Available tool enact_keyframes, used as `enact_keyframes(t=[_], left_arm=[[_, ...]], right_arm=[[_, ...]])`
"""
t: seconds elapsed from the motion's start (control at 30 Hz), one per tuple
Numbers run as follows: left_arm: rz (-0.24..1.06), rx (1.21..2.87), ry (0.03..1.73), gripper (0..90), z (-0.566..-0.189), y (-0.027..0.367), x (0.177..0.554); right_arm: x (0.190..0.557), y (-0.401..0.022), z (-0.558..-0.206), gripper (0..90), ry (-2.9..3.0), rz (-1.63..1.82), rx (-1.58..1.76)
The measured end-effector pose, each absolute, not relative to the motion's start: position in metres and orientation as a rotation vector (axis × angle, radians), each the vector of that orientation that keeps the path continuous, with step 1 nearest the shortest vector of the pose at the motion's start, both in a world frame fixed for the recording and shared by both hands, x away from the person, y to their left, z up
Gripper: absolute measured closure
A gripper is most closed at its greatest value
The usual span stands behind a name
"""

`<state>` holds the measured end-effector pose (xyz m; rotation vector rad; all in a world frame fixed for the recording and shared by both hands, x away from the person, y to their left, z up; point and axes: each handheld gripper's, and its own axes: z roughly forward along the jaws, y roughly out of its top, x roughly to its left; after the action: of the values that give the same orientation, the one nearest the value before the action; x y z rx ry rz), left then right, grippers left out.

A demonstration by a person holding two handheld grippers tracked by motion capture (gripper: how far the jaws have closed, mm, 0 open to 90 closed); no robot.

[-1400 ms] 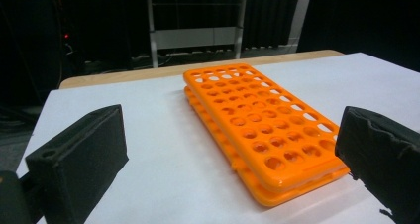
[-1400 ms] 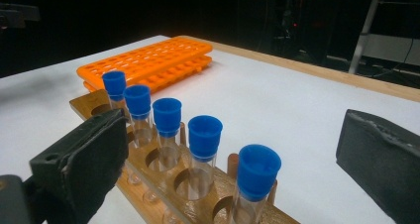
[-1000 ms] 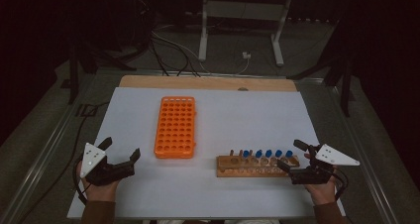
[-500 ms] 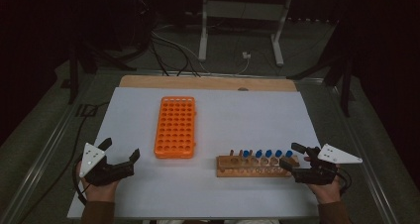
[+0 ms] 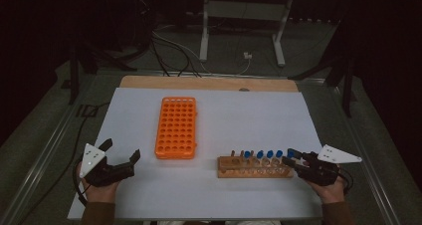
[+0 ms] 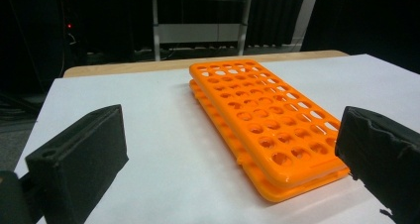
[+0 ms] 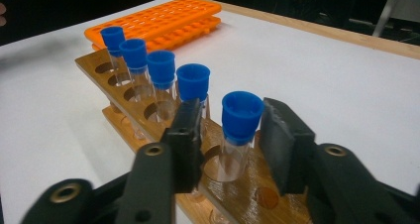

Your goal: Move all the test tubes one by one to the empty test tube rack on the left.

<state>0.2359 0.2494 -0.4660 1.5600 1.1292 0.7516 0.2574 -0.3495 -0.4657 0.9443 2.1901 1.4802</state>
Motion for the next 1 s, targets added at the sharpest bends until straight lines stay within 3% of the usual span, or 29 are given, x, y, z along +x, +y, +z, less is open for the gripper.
enact_keyframes(t=[0.33, 0.73, 1.0], left_arm=[[0.741, 1.57, 1.126, 0.6, -0.467, 0.248, 0.237], [0.723, 1.573, 1.119, 0.6, -0.466, 0.245, 0.237], [0.67, 1.599, 1.041, 0.6, -0.455, 0.233, 0.24]], right_arm=[[0.256, -0.347, -0.468, 75.6, 2.259, 1.416, 0.894], [0.257, -0.348, -0.466, 76.4, 2.24, 1.446, 0.921], [0.256, -0.355, -0.443, 76.4, 2.164, 1.546, 0.976]])
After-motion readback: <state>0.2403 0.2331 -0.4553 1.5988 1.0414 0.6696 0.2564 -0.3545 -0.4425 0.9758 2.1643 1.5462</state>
